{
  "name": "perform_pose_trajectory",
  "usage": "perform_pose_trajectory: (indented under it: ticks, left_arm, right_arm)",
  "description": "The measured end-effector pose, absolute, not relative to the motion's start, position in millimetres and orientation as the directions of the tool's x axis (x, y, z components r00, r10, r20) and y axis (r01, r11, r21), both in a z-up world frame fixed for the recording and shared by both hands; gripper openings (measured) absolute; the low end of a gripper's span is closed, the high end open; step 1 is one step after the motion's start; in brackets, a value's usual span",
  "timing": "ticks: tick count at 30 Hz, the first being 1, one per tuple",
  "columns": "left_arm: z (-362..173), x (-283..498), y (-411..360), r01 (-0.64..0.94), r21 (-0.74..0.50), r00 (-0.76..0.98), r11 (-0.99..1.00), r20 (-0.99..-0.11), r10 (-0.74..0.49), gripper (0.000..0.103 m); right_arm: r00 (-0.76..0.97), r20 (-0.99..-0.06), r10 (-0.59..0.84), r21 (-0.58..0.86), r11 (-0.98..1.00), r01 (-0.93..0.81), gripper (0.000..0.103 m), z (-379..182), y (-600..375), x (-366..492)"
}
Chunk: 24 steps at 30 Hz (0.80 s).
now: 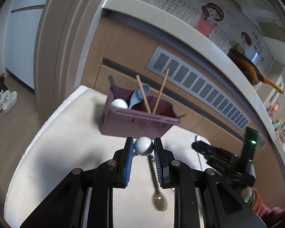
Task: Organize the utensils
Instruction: 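Lift both utensils and drop them into the caddy with both tools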
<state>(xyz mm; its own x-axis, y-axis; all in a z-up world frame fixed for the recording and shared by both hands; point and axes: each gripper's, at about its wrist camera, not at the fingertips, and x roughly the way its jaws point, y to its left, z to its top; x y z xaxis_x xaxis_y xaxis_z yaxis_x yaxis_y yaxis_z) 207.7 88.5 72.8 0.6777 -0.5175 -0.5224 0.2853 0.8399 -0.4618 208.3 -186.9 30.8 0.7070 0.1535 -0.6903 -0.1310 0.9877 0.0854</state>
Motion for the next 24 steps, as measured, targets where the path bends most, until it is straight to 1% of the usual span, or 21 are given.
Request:
perform_pose_trajectory:
  ticks: [3, 4, 7, 9, 11, 12, 14, 16, 18, 21, 24]
  left_arm:
    - [99, 208, 84, 0.313, -0.471, 0.686, 0.825, -0.489, -0.539, 0.023]
    - [115, 210, 83, 0.332, -0.484, 0.686, 0.810, -0.465, -0.559, 0.023]
    - [167, 220, 82, 0.399, -0.507, 0.697, 0.764, -0.373, -0.612, 0.023]
    - [193, 228, 82, 0.421, -0.505, 0.719, 0.753, -0.321, -0.617, 0.023]
    - [212, 241, 84, 0.440, -0.508, 0.737, 0.741, -0.267, -0.621, 0.023]
    - [216, 249, 84, 0.444, -0.515, 0.738, 0.733, -0.253, -0.625, 0.023]
    - [215, 265, 84, 0.449, -0.533, 0.730, 0.717, -0.244, -0.638, 0.023]
    - [205, 285, 85, 0.441, -0.547, 0.721, 0.712, -0.257, -0.644, 0.023]
    - [190, 303, 86, 0.433, -0.563, 0.705, 0.703, -0.274, -0.654, 0.023]
    - [169, 319, 88, 0.429, -0.588, 0.685, 0.686, -0.283, -0.671, 0.023]
    - [149, 335, 90, 0.420, -0.604, 0.672, 0.677, -0.294, -0.679, 0.023]
  right_arm:
    - [0.767, -0.611, 0.196, 0.108, 0.980, -0.165, 0.030, 62, -189, 190]
    - [0.790, -0.574, 0.216, 0.118, 0.976, -0.182, 0.030, 77, -188, 186]
    - [0.868, -0.426, 0.256, 0.110, 0.967, -0.231, 0.030, 135, -184, 173]
    - [0.917, -0.294, 0.271, 0.097, 0.963, -0.253, 0.030, 185, -178, 174]
    - [0.935, -0.213, 0.285, 0.100, 0.958, -0.269, 0.030, 216, -174, 183]
    - [0.937, -0.190, 0.294, 0.109, 0.955, -0.277, 0.030, 226, -174, 189]
    - [0.933, -0.171, 0.317, 0.152, 0.944, -0.293, 0.030, 236, -170, 211]
    - [0.932, -0.172, 0.320, 0.182, 0.940, -0.289, 0.030, 231, -165, 233]
    - [0.933, -0.182, 0.312, 0.196, 0.941, -0.276, 0.030, 216, -159, 256]
    - [0.922, -0.222, 0.317, 0.212, 0.939, -0.272, 0.030, 191, -154, 286]
    - [0.920, -0.239, 0.309, 0.181, 0.945, -0.271, 0.030, 172, -145, 292]
